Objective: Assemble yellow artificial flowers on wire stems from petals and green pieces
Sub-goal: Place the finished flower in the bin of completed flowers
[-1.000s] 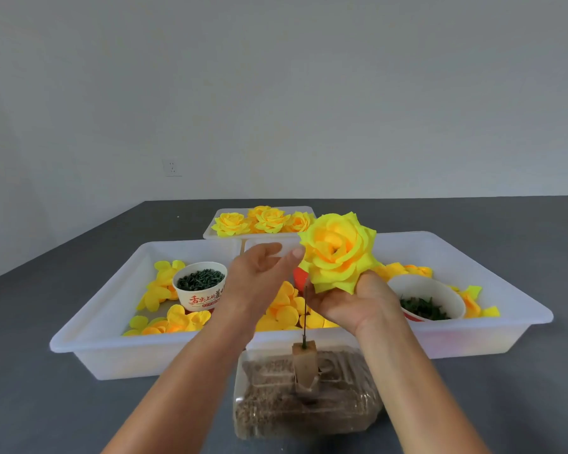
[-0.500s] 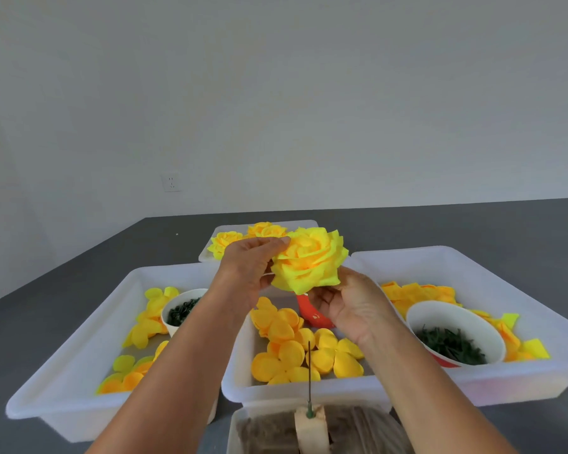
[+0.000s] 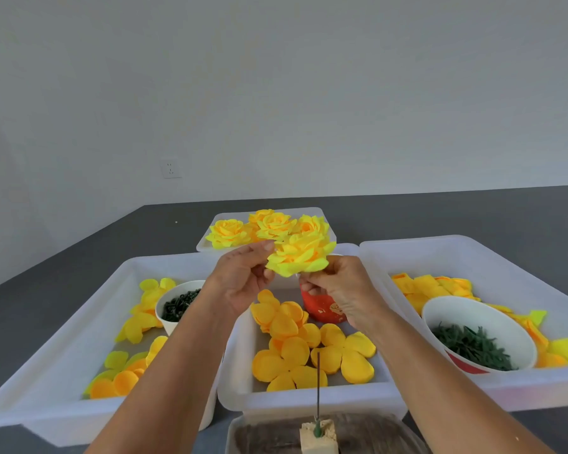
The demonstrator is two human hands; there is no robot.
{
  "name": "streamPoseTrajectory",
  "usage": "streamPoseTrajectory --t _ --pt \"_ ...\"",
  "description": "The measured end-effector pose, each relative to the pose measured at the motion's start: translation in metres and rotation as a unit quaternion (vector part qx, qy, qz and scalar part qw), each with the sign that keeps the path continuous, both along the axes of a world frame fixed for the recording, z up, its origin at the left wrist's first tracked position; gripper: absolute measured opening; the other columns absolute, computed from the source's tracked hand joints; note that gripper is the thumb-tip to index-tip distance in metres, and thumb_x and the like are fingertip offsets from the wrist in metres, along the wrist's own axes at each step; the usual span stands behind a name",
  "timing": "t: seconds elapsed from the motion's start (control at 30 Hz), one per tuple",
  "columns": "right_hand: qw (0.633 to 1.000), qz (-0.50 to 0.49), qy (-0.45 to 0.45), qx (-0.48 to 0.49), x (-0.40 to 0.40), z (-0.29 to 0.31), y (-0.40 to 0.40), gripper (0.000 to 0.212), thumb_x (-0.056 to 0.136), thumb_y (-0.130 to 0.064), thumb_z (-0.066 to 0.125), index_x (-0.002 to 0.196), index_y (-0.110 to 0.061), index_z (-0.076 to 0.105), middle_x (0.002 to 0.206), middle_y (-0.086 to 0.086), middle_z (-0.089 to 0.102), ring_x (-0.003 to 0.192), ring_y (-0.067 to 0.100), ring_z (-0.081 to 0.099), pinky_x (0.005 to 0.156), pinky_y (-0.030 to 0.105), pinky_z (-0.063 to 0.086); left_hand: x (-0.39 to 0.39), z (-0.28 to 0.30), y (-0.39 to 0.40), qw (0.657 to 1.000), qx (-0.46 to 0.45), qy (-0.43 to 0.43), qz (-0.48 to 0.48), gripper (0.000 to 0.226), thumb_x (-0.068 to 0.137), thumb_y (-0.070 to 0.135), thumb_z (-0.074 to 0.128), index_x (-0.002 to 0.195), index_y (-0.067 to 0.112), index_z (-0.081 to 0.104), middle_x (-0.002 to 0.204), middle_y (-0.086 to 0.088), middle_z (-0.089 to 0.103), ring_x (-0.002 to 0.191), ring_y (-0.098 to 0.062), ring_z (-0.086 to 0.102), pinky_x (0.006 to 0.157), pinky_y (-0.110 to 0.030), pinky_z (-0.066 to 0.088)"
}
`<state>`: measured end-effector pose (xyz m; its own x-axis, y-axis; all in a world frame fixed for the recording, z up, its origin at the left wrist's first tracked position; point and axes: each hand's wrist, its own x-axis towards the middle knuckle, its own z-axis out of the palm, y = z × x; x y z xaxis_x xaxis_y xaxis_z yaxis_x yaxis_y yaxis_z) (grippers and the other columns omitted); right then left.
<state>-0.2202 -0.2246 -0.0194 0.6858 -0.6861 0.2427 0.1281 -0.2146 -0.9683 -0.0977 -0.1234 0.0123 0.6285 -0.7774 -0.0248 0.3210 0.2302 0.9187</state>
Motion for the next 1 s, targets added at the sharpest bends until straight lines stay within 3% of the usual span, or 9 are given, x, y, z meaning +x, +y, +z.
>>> streamPoseTrajectory --t 0.07,0.17,0.27,0.37,0.5,0.6,0.7,0.83,1.0 --pt "0.998 -0.001 0.034 -0.052 0.001 -0.005 0.001 0.016 0.082 -0.01 0.069 0.069 -0.019 0.069 0.057 -0.005 0.068 0.055 0.003 0.063 0.06 0.015 0.051 0.004 -0.005 0.001 0.999 -0.019 -0.017 0.031 0.01 0.085 -0.003 0.055 0.089 0.003 0.063 0.081 -0.009 0.064 0.064 -0.015 0.06 0.053 -0.023 0.051" --pt "0.998 -0.012 0.027 -0.051 0.004 -0.008 0.001 0.021 0.08 -0.009 0.071 0.065 -0.023 0.068 0.056 -0.006 0.069 0.053 0.001 0.062 0.057 0.011 0.049 0.009 -0.01 0.003 0.993 -0.04 -0.07 0.09 0.014 0.084 -0.006 0.057 0.088 0.005 0.065 0.071 -0.003 0.069 0.062 -0.013 0.065 0.056 -0.024 0.056" --pt "1.0 -0.028 -0.01 0.003 0.006 -0.009 -0.004 0.012 0.08 -0.008 0.071 0.07 -0.014 0.071 0.062 0.001 0.071 0.06 0.008 0.066 0.061 0.016 0.053 0.009 -0.013 0.005 0.991 -0.068 -0.055 0.1 0.008 0.088 0.004 0.058 0.086 0.006 0.066 0.062 0.001 0.064 0.055 -0.011 0.054 0.051 -0.019 0.049" --pt "0.997 -0.042 -0.036 0.055 0.01 -0.011 -0.006 0.011 0.083 -0.002 0.067 0.075 -0.008 0.07 0.065 0.003 0.071 0.062 0.011 0.066 0.061 0.019 0.054 0.008 -0.016 0.007 0.992 -0.035 -0.063 0.102 0.018 0.088 0.023 0.061 0.077 0.009 0.063 0.061 0.001 0.061 0.055 -0.012 0.053 0.051 -0.022 0.044" --pt "0.998 -0.054 -0.023 0.008 0.016 -0.009 -0.007 0.015 0.077 -0.005 0.073 0.068 -0.016 0.07 0.06 -0.005 0.07 0.059 0.005 0.065 0.057 0.013 0.049 0.002 -0.018 0.009 0.993 0.035 -0.1 0.056 0.029 0.072 0.039 0.069 0.076 0.011 0.062 0.066 -0.006 0.065 0.055 -0.014 0.061 0.054 -0.026 0.045" --pt "0.993 -0.084 0.024 -0.08 0.018 -0.013 -0.01 0.017 0.073 -0.001 0.076 0.067 -0.014 0.068 0.059 -0.009 0.066 0.061 0.002 0.062 0.058 0.014 0.048 0.004 -0.019 0.011 0.996 0.011 -0.084 0.037 0.022 0.062 0.025 0.072 0.075 0.01 0.062 0.066 -0.004 0.062 0.053 -0.014 0.058 0.056 -0.027 0.043" --pt "0.984 -0.084 0.036 -0.152 0.017 -0.017 -0.014 0.014 0.078 0.004 0.07 0.069 -0.006 0.069 0.065 -0.006 0.064 0.062 -0.003 0.059 0.059 0.011 0.048 0.007 -0.021 0.011 0.997 -0.001 -0.072 0.039 0.004 0.074 0.012 0.068 0.076 0.01 0.066 0.072 -0.005 0.06 0.06 -0.017 0.052 0.058 -0.028 0.043" --pt "0.97 -0.074 0.068 -0.22 0.016 -0.019 -0.016 0.005 0.081 -0.005 0.071 0.083 -0.001 0.073 0.083 0.012 0.071 0.083 0.027 0.065 0.08 0.04 0.055 0.008 -0.024 0.011 0.994 0.048 -0.09 0.029 0.013 0.086 0.017 0.061 0.088 0.005 0.066 0.08 -0.011 0.056 0.067 -0.021 0.049 0.062 -0.032 0.044" --pt "0.97 -0.091 0.07 -0.213 0.014 -0.018 -0.014 0.005 0.081 -0.006 0.071 0.077 -0.004 0.072 0.077 0.007 0.069 0.077 0.026 0.064 0.077 0.041 0.055 0.009 -0.025 0.014 0.992 0.015 -0.116 0.038 0.018 0.082 -0.001 0.062 0.07 0.01 0.069 0.068 -0.005 0.065 0.063 -0.017 0.053 0.056 -0.025 0.045"
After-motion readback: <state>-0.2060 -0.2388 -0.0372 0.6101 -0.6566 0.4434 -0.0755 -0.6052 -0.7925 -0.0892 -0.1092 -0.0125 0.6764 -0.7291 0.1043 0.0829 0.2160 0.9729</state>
